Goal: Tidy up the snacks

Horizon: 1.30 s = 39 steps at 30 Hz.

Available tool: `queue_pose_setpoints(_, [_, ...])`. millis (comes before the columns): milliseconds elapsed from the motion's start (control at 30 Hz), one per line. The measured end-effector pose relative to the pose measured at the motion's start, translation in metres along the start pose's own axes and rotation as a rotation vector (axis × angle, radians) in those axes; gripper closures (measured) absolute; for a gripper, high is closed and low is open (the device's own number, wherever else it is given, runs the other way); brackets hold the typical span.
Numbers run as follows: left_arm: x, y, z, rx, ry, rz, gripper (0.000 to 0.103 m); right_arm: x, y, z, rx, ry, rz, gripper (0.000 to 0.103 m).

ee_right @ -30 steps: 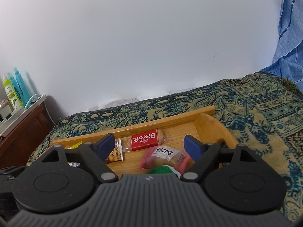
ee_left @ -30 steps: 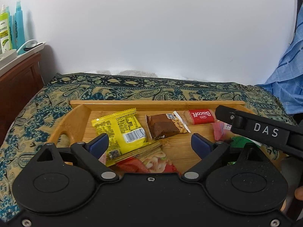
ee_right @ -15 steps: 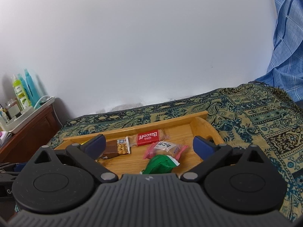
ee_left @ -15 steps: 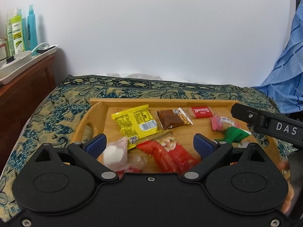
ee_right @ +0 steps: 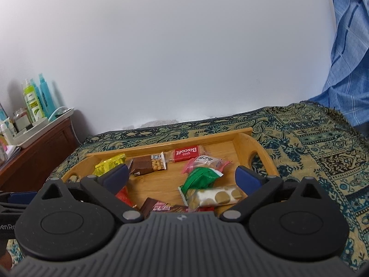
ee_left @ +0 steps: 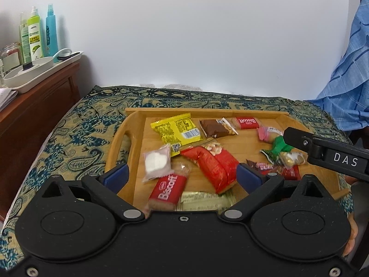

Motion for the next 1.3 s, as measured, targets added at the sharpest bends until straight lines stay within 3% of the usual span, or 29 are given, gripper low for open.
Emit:
queue_pose_setpoints(533, [-0.044,0.000,0.022,-0.017,-0.008,0.024,0.003,-0.047,-0.011,0.016,-0.039,0.048,0.012,0.000])
queue_pose_setpoints(1000, [-0.080,0.007,0.037,0.053,-0.004,0.014,0.002,-0.083,-0.011,0.034,-0.053,0.070,0.040,0.000])
queue_pose_setpoints(1300, [-0.115,0.005,0.034,0.022,0.012,0.028,0.002,-0.105,-0.011,0.039,-0.061,0.100,0.048,0.000])
Point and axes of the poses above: each gripper's, at about its wrist camera, not at the fingertips, and x roughly the way its jaws point, y to its right, z to its underside, the point moved 8 cm from there along x, roughly the way its jaws point, and after that the axes turned 10 degrees about y, right-handed, at the moved point
